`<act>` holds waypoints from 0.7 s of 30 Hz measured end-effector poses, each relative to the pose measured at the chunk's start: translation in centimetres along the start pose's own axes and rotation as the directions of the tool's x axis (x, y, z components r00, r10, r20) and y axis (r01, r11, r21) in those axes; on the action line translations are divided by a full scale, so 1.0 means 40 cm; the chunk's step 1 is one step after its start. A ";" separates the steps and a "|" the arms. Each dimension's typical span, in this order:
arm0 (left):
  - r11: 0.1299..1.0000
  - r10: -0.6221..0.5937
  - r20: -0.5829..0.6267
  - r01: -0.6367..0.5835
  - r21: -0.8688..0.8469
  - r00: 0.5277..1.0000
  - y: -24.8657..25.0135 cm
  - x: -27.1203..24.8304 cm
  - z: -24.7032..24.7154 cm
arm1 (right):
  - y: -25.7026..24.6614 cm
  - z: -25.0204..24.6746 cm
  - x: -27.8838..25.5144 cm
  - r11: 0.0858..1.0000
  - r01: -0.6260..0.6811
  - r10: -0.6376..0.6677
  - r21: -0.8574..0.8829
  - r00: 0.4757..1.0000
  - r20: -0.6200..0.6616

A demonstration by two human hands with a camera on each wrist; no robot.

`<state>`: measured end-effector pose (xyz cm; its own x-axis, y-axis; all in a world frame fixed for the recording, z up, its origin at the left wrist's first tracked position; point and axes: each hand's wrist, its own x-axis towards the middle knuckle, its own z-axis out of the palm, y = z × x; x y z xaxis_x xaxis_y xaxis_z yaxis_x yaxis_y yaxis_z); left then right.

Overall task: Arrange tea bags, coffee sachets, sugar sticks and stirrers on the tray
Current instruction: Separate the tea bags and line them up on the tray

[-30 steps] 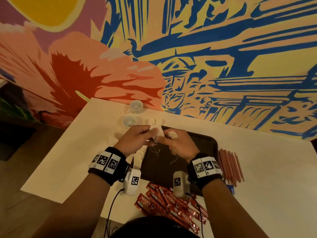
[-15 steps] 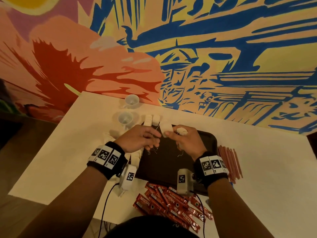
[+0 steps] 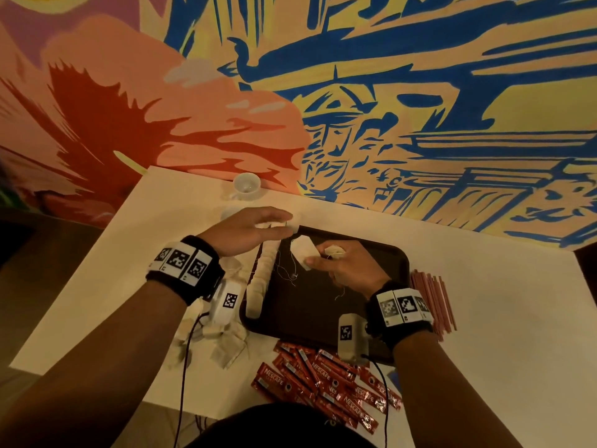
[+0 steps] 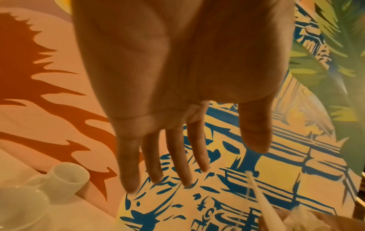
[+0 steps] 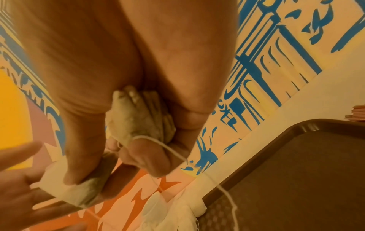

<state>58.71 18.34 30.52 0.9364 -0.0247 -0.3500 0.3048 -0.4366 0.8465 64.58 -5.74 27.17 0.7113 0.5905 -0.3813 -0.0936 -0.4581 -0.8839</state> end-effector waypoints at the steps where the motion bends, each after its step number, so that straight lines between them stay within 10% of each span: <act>1: 1.000 0.012 0.053 -0.010 -0.030 0.999 0.002 0.004 0.006 | 0.000 0.006 0.005 1.000 0.001 -0.001 0.008 1.000 -0.003; 6: 0.995 0.095 0.188 -0.101 0.024 0.978 -0.017 0.049 0.045 | 0.001 0.033 0.025 0.999 -0.005 0.005 0.039 1.000 -0.013; 16: 0.938 0.135 -0.176 -0.068 0.341 0.975 -0.193 0.283 0.032 | 0.090 0.025 0.044 0.899 -0.286 0.319 0.332 0.947 -0.048; 21: 0.887 0.072 -0.138 0.000 0.462 0.988 -0.275 0.394 0.040 | 0.126 0.015 0.053 0.847 -0.306 0.362 0.434 0.931 -0.049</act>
<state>69.85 21.32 15.04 0.9709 0.0687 -0.2292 0.1902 -0.8029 0.5649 65.20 -6.39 21.75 0.6623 0.3518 -0.6615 -0.5994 -0.2808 -0.7495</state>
